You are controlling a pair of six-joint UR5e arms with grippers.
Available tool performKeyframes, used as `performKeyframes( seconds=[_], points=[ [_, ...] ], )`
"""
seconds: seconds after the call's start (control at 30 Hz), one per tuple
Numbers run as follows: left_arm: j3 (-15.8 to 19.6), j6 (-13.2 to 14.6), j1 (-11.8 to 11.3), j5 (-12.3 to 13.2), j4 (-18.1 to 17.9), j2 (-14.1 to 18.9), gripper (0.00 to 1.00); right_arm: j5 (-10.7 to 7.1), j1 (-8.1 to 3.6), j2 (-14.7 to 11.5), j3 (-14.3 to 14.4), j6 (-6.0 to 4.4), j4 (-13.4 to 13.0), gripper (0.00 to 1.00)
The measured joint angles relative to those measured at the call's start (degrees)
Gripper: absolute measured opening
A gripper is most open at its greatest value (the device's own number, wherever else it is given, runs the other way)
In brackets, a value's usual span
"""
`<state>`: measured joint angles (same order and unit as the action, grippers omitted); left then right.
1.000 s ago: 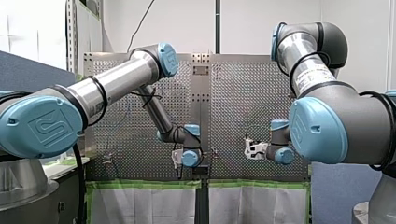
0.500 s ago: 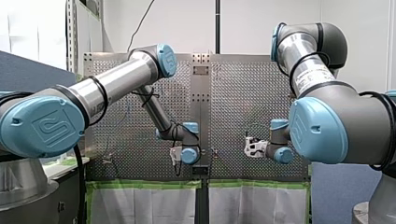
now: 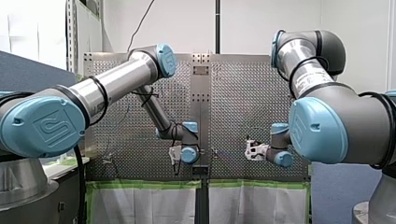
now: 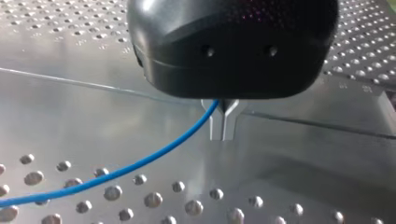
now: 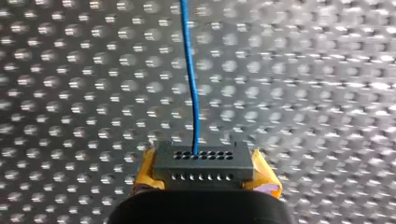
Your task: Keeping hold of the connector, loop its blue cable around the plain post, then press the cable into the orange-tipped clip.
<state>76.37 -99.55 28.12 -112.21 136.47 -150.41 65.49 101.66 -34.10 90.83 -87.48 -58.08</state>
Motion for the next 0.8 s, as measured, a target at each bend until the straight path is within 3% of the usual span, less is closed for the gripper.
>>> performKeyframes(
  seconds=[0.1,0.33,0.6,0.67,0.7,0.8],
  points=[
    [-0.01,0.56,-0.10,-0.30,0.48,0.00,0.01,-0.06,-0.04,1.11,-1.48,0.45,1.12,0.00],
    [-0.01,1.01,-0.29,-0.55,0.91,0.00,0.01,-0.15,-0.09,1.67,-3.70,0.26,1.99,0.00],
    [-0.01,1.53,-0.39,-0.60,1.16,0.00,0.01,-0.17,-0.17,1.76,-4.17,0.16,2.04,0.00],
    [-0.01,1.50,-0.40,-0.51,1.14,0.00,0.14,-0.17,-0.18,1.77,-4.18,0.16,2.03,0.00],
    [-0.01,1.50,-0.40,-0.40,1.11,0.00,0.14,-0.17,-0.18,1.79,-4.19,0.17,2.06,0.00],
    [-0.01,1.39,-0.41,0.35,1.04,0.00,0.50,-0.23,-0.18,1.82,-4.20,0.17,2.14,0.00]
  ],
)
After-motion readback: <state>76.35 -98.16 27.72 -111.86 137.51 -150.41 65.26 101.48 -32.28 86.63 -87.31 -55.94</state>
